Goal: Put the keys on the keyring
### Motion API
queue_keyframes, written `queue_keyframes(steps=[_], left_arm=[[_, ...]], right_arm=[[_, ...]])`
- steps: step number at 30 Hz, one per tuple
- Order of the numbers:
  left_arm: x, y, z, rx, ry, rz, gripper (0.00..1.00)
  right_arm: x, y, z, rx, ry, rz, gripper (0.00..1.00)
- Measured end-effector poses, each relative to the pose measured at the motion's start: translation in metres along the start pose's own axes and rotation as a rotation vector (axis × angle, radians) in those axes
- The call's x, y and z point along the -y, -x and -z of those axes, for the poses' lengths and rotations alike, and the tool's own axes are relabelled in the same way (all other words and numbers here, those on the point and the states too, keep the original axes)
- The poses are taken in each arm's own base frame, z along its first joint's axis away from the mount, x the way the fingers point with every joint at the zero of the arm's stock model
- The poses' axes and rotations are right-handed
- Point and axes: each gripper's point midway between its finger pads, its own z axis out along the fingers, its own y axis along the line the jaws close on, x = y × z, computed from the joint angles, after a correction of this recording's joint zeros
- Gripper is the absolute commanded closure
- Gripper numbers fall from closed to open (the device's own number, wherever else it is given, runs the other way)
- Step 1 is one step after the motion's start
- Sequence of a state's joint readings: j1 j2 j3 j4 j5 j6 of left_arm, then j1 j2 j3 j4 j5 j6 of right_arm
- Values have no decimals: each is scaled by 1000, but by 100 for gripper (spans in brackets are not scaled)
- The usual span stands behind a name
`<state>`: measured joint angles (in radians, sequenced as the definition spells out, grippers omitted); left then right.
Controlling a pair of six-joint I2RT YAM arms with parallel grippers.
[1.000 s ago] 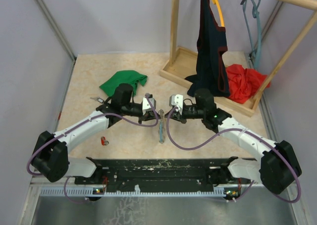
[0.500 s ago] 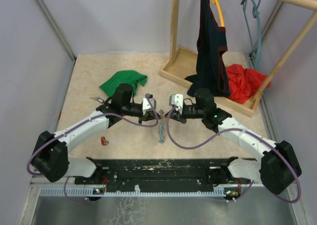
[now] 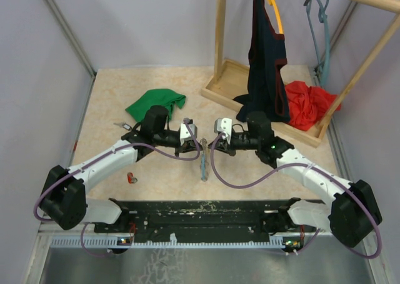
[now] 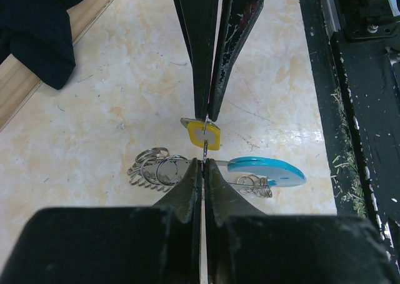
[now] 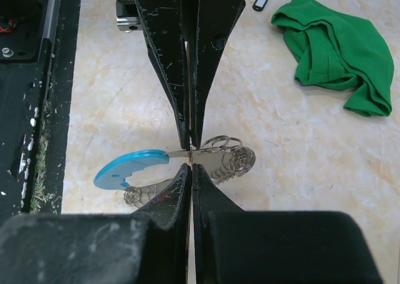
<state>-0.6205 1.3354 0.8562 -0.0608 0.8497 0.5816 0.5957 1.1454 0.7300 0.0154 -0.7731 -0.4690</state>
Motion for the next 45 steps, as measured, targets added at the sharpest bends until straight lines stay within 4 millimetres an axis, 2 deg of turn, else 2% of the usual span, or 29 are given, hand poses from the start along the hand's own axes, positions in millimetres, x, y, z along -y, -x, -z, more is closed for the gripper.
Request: queue_keyframes(steps=[11,45], left_arm=[[0,0,0,0,-1,0,100],[-1,-1,0,-4,5,0,100]], right_arm=[[-2,7,0,7,19,-2,100],[1,-2,-3,-33,3,-44,100]])
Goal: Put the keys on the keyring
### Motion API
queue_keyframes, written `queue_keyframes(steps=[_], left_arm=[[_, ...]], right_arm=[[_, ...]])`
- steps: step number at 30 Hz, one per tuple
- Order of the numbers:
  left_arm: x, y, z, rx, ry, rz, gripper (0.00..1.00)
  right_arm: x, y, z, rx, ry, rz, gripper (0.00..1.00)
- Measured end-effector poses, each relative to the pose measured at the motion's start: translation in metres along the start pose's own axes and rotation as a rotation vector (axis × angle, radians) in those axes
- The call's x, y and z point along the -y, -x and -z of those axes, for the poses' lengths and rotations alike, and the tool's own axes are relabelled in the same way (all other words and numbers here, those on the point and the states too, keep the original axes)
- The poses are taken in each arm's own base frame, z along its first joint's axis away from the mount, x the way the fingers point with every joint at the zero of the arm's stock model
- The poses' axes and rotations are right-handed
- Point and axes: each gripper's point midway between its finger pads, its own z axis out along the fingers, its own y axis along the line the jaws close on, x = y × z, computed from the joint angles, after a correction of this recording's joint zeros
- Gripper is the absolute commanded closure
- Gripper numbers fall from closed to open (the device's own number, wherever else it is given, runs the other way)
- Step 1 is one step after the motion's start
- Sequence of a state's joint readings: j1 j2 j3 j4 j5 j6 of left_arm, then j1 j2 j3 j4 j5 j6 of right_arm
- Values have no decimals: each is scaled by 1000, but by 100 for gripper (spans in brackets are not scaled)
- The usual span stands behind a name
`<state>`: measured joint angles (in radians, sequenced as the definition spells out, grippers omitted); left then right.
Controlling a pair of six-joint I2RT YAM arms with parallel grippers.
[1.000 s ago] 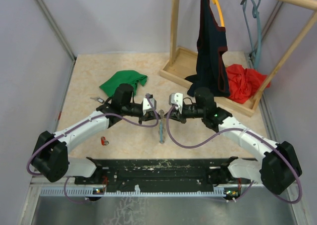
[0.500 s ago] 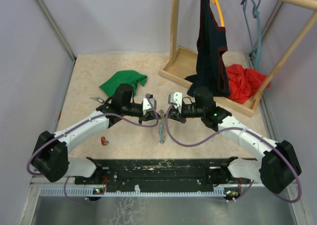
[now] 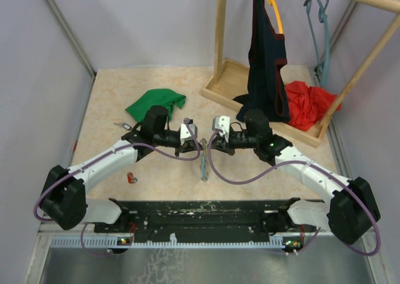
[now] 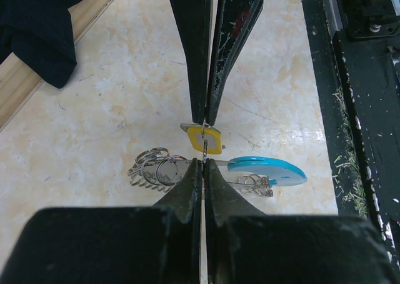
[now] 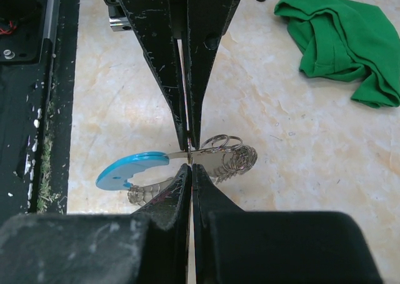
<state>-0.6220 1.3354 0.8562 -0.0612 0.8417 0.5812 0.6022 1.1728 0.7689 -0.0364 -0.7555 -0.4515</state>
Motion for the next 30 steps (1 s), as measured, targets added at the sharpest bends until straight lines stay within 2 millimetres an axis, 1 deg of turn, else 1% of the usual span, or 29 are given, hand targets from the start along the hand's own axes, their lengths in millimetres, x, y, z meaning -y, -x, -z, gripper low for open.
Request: queue_keyframes(steps=[30], left_arm=[[0,0,0,-2,3,0,100]], right_arm=[[-2,-1,0,-5,4,-25,100]])
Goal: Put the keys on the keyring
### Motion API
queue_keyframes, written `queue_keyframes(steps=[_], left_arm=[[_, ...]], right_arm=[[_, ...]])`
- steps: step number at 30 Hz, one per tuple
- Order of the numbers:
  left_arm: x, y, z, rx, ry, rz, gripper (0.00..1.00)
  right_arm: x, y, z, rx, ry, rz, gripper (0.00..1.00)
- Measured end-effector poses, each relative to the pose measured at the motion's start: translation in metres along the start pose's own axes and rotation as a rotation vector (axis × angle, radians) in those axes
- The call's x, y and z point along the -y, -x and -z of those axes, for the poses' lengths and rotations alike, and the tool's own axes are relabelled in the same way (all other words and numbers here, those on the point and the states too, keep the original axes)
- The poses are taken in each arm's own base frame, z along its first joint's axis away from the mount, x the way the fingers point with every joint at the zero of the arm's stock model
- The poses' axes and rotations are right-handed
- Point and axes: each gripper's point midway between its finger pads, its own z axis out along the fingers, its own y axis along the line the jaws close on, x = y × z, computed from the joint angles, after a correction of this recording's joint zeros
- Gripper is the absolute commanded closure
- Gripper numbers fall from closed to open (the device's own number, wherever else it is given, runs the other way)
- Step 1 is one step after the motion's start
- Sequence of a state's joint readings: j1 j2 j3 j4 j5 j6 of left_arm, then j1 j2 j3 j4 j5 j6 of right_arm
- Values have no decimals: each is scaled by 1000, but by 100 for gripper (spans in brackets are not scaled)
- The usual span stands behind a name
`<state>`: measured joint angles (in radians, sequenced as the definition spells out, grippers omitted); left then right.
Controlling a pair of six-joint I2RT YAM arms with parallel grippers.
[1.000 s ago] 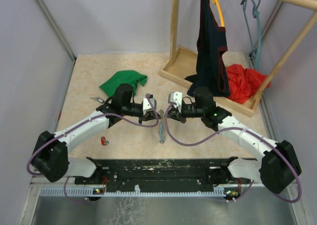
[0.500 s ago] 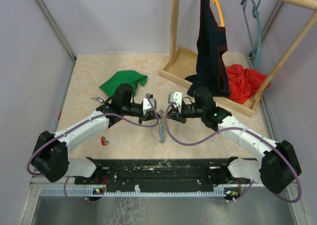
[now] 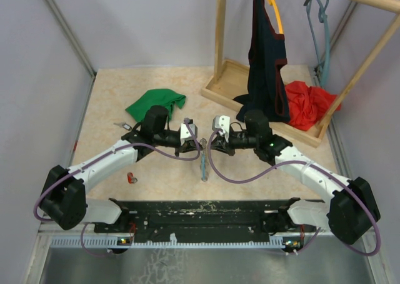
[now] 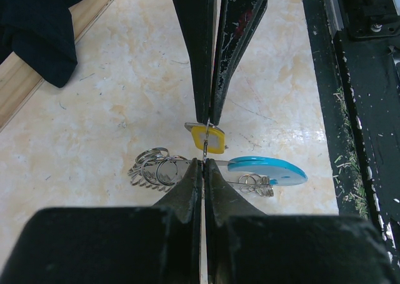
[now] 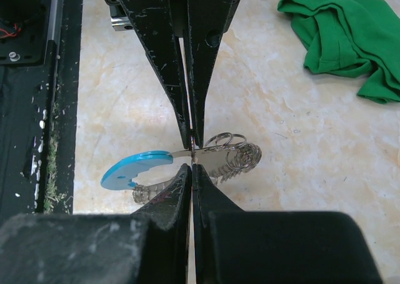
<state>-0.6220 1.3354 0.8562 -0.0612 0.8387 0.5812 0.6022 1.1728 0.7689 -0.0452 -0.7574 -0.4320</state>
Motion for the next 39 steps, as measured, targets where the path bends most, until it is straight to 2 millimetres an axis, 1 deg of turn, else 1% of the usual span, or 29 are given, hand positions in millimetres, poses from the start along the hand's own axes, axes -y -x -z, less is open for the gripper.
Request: queue_keyframes(steps=[25,32,39], left_arm=[[2,1,0,4,-11,2,100],[3,0,0,2,-13,6,100],[7,2,-1,14,-36,6,100]], right_arm=[[-1,0,-1,1,4,-3,100],[0,-2,-3,-4,7,1,100],[-5,-5,-8,-9,31,6,100]])
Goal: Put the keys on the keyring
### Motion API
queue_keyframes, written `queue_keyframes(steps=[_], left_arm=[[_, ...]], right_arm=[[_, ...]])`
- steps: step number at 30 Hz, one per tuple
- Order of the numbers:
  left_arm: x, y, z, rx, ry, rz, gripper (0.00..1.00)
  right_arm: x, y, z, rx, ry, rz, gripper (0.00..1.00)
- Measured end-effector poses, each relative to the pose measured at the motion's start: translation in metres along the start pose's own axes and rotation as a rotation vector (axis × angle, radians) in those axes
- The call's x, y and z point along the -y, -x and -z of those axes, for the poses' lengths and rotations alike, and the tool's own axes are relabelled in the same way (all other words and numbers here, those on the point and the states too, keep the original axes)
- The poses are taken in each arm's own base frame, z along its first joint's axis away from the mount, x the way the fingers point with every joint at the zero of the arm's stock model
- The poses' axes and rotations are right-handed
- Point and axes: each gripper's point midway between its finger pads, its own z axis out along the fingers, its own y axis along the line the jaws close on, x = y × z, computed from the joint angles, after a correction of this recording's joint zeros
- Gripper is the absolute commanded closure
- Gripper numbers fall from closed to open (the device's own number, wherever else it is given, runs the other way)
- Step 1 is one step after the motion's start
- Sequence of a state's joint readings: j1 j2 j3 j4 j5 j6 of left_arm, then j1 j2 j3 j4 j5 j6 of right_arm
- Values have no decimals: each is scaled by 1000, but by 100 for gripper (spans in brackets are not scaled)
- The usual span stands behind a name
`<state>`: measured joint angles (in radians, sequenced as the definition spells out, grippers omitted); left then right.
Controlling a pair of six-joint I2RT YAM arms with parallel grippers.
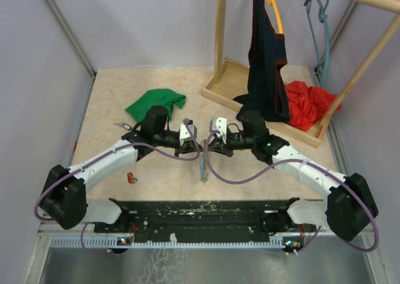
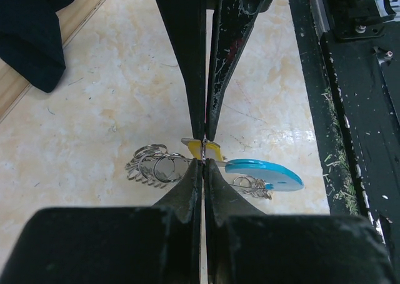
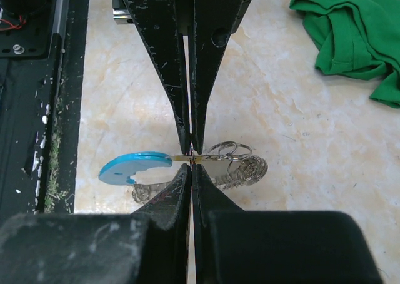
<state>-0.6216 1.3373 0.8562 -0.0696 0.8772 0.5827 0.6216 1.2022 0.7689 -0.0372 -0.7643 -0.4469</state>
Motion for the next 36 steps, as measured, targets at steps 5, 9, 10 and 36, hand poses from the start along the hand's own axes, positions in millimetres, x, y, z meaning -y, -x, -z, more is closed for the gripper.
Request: queue_keyframes(steps=[5,9,10,36], left_arm=[[1,-1,-1,0,-8,3,100],[0,0,0,-4,-6,10,100],[0,0,0,-6,-6,12,100],[-6,-2,-1,-60,33,32,100]], right_arm=[[0,-1,-1,-2,2,4,100],[1,0,-1,0,0,6,100],[1,0,-1,1,0,7,100],[7,4,-3,-31,5,-23,100]])
